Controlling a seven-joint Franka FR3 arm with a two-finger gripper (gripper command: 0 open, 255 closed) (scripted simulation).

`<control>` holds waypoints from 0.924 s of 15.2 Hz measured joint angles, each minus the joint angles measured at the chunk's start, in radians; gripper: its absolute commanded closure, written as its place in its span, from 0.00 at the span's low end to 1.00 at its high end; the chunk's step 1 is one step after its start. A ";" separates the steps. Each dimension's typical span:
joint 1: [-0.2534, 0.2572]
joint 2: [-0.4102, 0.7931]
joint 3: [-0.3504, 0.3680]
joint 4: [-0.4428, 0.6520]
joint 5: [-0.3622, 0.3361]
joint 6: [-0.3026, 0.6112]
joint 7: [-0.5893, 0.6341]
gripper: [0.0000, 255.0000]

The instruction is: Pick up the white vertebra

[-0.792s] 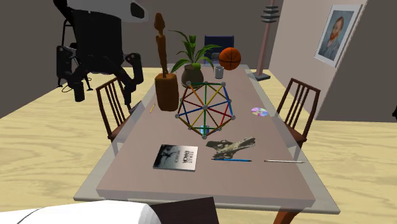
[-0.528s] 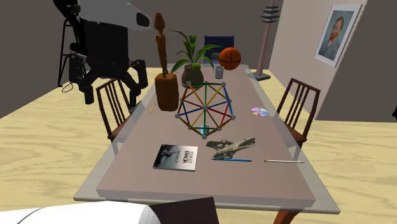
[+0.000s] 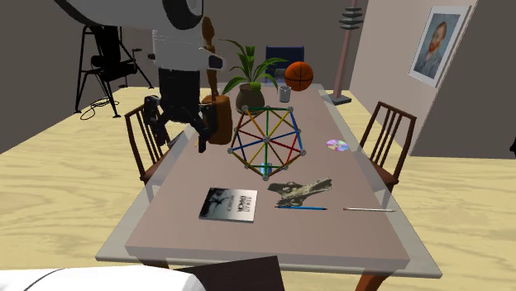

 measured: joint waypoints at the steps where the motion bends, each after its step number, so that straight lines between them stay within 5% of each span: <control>1: -0.006 0.037 -0.001 0.003 0.001 0.039 0.016 0.00; 14: -0.096 0.455 -0.064 0.122 0.005 0.403 0.175 0.00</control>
